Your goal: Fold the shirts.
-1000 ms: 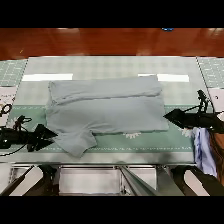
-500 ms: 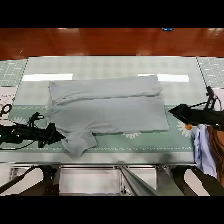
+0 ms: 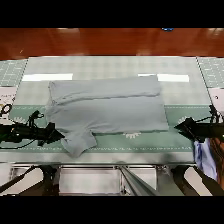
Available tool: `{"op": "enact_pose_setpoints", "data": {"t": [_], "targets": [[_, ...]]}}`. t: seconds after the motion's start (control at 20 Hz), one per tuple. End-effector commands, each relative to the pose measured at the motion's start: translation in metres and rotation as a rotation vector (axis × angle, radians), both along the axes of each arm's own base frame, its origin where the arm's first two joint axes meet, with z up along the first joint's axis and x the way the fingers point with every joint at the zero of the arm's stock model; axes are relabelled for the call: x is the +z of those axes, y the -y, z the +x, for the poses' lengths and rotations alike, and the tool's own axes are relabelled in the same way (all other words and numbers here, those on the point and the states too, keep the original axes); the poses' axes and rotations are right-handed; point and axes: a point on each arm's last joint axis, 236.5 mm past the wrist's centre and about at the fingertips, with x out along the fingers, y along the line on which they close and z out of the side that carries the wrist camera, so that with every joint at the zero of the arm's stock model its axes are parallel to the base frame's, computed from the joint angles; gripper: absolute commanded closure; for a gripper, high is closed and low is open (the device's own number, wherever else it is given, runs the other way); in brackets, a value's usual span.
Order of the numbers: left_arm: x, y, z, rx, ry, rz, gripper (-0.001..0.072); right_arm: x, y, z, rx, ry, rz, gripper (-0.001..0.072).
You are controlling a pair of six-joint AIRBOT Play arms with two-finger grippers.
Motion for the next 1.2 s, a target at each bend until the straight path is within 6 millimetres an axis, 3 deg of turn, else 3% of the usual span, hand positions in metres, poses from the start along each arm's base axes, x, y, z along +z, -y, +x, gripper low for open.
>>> {"op": "enact_pose_setpoints", "data": {"t": [0.0,0.25,0.4,0.55,0.6,0.65,0.7,0.9,1.0,1.15], "targets": [[0.001,0.001,0.001,0.001,0.002,-0.006,0.069,-0.006,-0.017,0.006,-0.013,0.008,0.115,0.0296],[0.0,-0.001,0.003,0.011,0.006,0.0,0.069,-0.021,-0.023,0.023,-0.044,0.004,0.208,0.0296],[0.0,-0.001,0.004,0.014,0.008,0.005,0.069,-0.033,-0.042,0.028,0.039,-0.041,0.225,0.0296],[0.0,-0.001,0.005,0.021,0.008,0.002,0.069,-0.035,-0.064,0.061,0.108,0.0,0.207,0.0321],[0.001,0.0,0.006,0.024,0.01,-0.001,0.069,-0.031,-0.071,0.071,0.132,0.02,0.207,0.0442],[0.001,-0.001,0.007,0.028,0.013,-0.003,0.069,-0.027,-0.075,0.08,0.171,0.041,0.188,0.0688],[0.003,-0.003,0.01,0.031,0.022,0.001,0.069,-0.021,-0.078,0.085,0.207,0.061,0.175,0.0689],[0.023,-0.028,0.051,0.048,0.132,0.059,0.069,0.001,-0.071,0.1,0.29,0.09,0.142,0.0689],[0.041,-0.04,0.087,0.08,0.232,0.095,0.069,0.016,-0.062,0.123,0.273,0.141,0.105,0.0689],[0.063,-0.041,0.137,0.054,0.352,0.14,0.069,0.034,-0.052,0.158,0.255,0.197,0.085,0.0689]]}}
